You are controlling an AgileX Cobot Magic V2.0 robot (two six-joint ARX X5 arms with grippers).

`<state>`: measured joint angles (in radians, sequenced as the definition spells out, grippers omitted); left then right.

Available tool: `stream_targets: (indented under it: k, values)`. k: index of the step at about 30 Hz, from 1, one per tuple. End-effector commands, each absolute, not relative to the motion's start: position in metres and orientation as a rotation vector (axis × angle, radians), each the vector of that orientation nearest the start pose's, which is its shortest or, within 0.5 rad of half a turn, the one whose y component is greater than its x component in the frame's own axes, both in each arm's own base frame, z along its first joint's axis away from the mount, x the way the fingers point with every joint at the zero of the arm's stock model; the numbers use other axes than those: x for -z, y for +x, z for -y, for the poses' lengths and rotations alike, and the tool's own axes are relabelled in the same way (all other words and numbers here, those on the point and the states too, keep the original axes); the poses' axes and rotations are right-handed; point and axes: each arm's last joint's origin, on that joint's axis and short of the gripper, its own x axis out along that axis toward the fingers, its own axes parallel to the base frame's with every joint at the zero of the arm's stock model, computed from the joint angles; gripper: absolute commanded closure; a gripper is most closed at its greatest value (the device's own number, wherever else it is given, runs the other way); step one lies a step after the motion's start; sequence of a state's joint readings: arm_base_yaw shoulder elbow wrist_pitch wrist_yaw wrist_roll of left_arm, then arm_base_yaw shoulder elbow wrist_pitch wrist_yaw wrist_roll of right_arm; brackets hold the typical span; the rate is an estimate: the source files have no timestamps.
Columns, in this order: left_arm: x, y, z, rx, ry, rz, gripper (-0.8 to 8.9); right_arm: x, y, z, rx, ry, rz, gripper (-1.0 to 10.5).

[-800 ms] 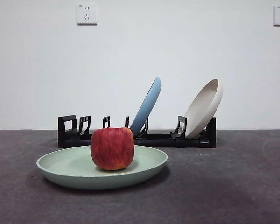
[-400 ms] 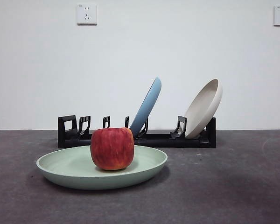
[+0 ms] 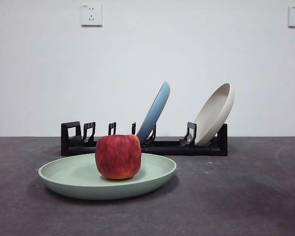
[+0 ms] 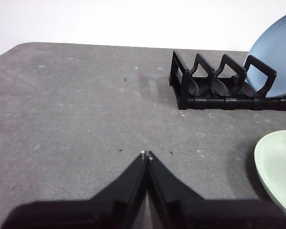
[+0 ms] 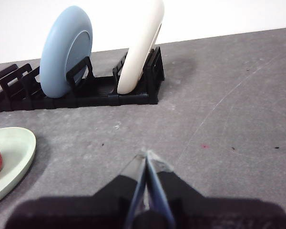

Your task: Take the green plate from the plate rack,put the plate on the table,take the apple from the table,put the apple in the plate

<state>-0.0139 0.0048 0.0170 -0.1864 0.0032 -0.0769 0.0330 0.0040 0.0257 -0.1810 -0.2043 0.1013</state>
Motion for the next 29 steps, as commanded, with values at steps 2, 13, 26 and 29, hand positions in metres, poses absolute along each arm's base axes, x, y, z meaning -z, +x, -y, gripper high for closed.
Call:
stream_targets:
  k: [2,13,26,29]
  values:
    - [-0.1469,0.096,0.0011,0.006,-0.082,-0.183,8.17,-0.1495,0.095,-0.0089,-0.224,0.12,-0.183,9.5]
    - [-0.1469,0.096,0.0011,0.006,-0.082,-0.183,8.17,-0.1483,0.0958,-0.0089,-0.223,0.119,-0.2,9.5]
    - [-0.1469,0.096,0.0011,0.006,-0.082,-0.183,8.17,-0.1483,0.0958,-0.0089,-0.223,0.119,-0.2,9.5]
    - [-0.1469,0.096,0.0011,0.006,-0.082,-0.183,8.17,-0.1483,0.0958,-0.0089,-0.223,0.119,-0.2,9.5]
